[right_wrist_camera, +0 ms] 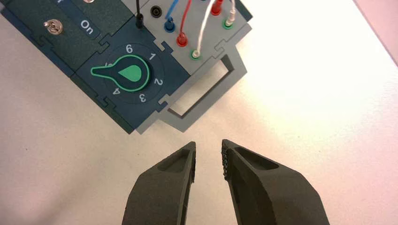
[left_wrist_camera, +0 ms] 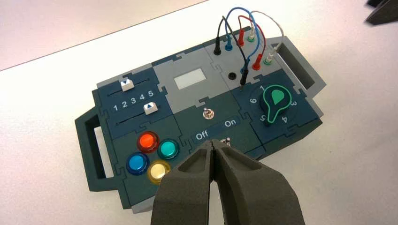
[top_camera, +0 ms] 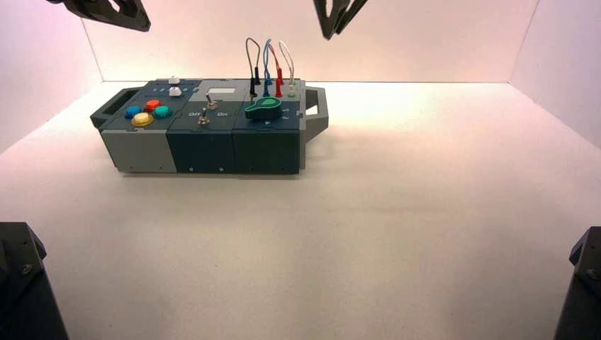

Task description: Insert the white wire.

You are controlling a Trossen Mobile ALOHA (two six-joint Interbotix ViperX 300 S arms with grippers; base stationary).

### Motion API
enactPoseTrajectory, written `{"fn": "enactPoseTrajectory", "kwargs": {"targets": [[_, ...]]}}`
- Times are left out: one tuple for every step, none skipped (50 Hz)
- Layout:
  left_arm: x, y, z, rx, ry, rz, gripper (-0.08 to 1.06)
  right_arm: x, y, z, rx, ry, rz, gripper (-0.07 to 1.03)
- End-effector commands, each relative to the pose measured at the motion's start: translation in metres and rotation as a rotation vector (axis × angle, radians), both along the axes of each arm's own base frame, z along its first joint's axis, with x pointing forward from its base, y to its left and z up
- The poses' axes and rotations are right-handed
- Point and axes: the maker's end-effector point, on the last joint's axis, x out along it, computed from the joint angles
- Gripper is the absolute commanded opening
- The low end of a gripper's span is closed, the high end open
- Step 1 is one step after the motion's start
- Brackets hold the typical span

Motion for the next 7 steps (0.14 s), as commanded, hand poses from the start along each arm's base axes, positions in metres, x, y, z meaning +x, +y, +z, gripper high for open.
{"fn": "enactPoseTrajectory", "kwargs": {"targets": [[0.0051, 0.0003, 0.0061, -0.003, -0.021, 0.005, -0.03, 0.0003, -0.003, 0.0258, 0.043, -0.06, -0.006, 0.32], [0.005, 0.0002, 0.0061, -0.003, -0.021, 0.005, -0.03, 0.0002, -0.0039, 0.0265, 0.044, -0.061, -0.007, 0.32], [0.0049, 0.0008, 0.005, -0.002, -0.018, 0.007, -0.03, 0.0002, -0.0055, 0.0266, 0.044, -0.061, -0.01, 0.32], [0.0049, 0.0008, 0.005, -0.002, -0.018, 0.007, -0.03, 0.0006, -0.0077, 0.0268, 0.043, -0.062, -0.015, 0.32], [0.0049, 0.0008, 0.005, -0.001, -0.019, 0.006, -0.03, 0.0009, -0.0083, 0.0275, 0.044, -0.063, -0.016, 0.32], [0.0049, 0.0007, 0.0047, -0.003, -0.017, 0.007, -0.03, 0.0008, -0.0089, 0.0269, 0.044, -0.061, -0.018, 0.32], [0.005, 0.0006, 0.0042, -0.001, -0.016, 0.006, -0.03, 0.0015, -0.0115, 0.0264, 0.042, -0.06, -0.023, 0.32]]}}
